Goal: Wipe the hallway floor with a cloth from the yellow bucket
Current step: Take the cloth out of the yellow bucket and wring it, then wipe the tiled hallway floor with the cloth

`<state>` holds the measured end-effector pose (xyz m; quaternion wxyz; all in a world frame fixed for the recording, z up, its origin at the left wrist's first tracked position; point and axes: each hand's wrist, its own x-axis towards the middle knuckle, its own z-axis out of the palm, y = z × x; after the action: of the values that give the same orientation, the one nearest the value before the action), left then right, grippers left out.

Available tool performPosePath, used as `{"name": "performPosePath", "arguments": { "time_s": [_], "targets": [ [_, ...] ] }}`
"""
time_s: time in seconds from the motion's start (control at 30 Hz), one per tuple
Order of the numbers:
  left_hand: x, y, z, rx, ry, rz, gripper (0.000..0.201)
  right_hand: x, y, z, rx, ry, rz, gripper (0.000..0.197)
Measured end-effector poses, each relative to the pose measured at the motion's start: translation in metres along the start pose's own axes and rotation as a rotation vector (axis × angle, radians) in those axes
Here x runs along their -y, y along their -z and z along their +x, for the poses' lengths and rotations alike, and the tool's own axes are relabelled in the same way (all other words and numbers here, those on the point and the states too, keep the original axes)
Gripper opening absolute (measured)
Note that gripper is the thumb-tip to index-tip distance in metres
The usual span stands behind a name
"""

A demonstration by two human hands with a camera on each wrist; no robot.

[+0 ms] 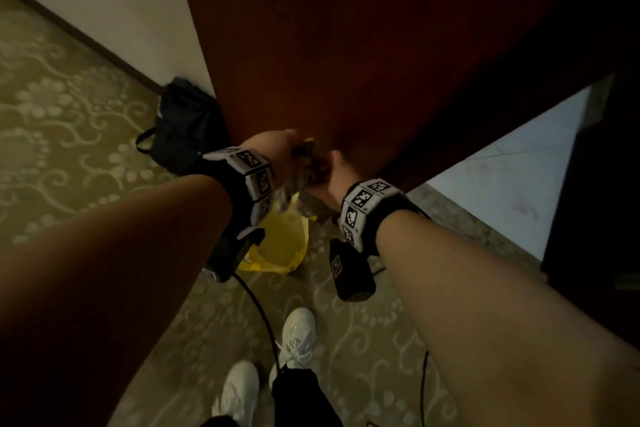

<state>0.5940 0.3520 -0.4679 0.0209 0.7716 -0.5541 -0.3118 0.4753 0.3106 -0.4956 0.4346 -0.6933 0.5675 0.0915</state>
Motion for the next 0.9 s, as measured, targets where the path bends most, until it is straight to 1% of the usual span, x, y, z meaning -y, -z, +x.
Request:
{"name": "performPosePath", "arguments": {
  "time_s": [0.07, 0.1, 0.23, 0.37, 0.4, 0.47, 0.53, 0.63, 0.77, 0.83, 0.9],
  "targets": [
    [-0.014, 0.018, -0.021, 0.003, -0.070, 0.027, 0.033, 0.007, 0.017, -0.025, -0.109, 0.021, 0.023, 0.033],
    [-0.020, 0.025, -0.031, -0.001, -0.104, 0.042, 0.034, 0.008, 0.026, -0.039, -0.146, 0.031, 0.014, 0.029],
    [-0.044, 0.049, -0.074, -0.039, -0.178, 0.075, 0.037, 0.009, 0.064, -0.102, -0.221, 0.056, -0.107, 0.032],
    [-0.076, 0.065, -0.112, 0.017, -0.231, 0.128, 0.047, 0.001, 0.100, -0.165, -0.330, 0.086, -0.052, 0.025],
    [-0.084, 0.066, -0.119, 0.016, -0.244, 0.164, 0.049, -0.001, 0.106, -0.178, -0.343, 0.089, -0.038, 0.024],
    [-0.104, 0.070, -0.133, -0.036, -0.314, 0.228, 0.048, -0.010, 0.122, -0.207, -0.374, 0.077, -0.017, 0.024],
    [-0.128, 0.074, -0.144, -0.050, -0.397, 0.229, 0.045, -0.023, 0.139, -0.231, -0.416, 0.043, 0.006, 0.024],
    [-0.166, 0.077, -0.153, -0.046, -0.506, 0.263, 0.035, -0.051, 0.166, -0.258, -0.468, -0.035, 0.029, 0.026],
    [-0.220, 0.077, -0.163, -0.020, -0.571, 0.395, 0.042, -0.091, 0.201, -0.286, -0.547, -0.124, -0.017, 0.031],
    [-0.248, 0.076, -0.165, 0.029, -0.587, 0.478, 0.048, -0.115, 0.219, -0.296, -0.562, -0.159, -0.027, 0.032],
    [-0.277, 0.076, -0.164, 0.047, -0.603, 0.546, 0.049, -0.140, 0.238, -0.302, -0.561, -0.195, -0.037, 0.032]
  ]
}}
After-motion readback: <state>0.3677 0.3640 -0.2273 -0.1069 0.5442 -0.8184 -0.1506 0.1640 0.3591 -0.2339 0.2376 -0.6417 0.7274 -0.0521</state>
